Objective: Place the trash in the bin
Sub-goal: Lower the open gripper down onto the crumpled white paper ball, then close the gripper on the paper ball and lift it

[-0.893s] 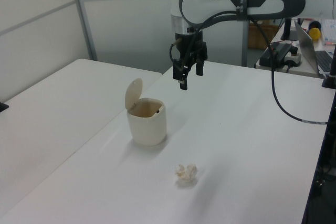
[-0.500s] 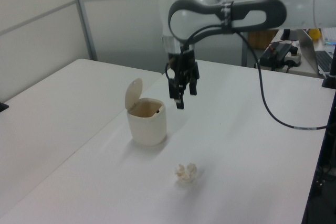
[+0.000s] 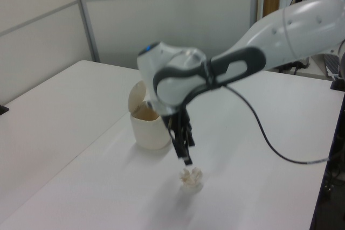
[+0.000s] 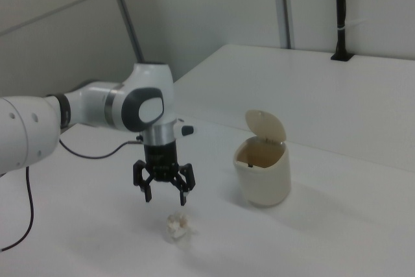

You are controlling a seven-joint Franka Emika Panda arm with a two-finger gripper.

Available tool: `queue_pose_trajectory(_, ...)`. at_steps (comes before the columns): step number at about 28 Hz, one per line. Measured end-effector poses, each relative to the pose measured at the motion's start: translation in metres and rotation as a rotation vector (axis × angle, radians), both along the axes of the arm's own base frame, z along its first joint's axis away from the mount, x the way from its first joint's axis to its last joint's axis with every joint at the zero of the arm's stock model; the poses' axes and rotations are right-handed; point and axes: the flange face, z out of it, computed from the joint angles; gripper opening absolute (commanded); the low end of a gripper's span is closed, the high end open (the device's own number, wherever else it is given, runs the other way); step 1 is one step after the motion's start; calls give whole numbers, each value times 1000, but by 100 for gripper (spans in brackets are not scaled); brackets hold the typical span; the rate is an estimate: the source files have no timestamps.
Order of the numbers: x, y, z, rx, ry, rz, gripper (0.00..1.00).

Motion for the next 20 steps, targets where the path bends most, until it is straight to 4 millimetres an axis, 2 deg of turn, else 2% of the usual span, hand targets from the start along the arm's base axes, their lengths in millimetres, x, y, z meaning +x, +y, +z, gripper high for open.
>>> queue_pose_trajectory(4, 2, 21, -42, -33, -20, 50, 100)
queue_pose_trajectory(9, 6, 28, -72, -103, -31, 62, 99)
queue_pose_trajectory(16, 7, 24, -76, -131, -34, 72, 62)
queue_pose_trajectory(17, 8, 24, -76, -133, -34, 73, 51)
queue_pose_trajectory(20, 8, 23, -77, -137, -33, 74, 37)
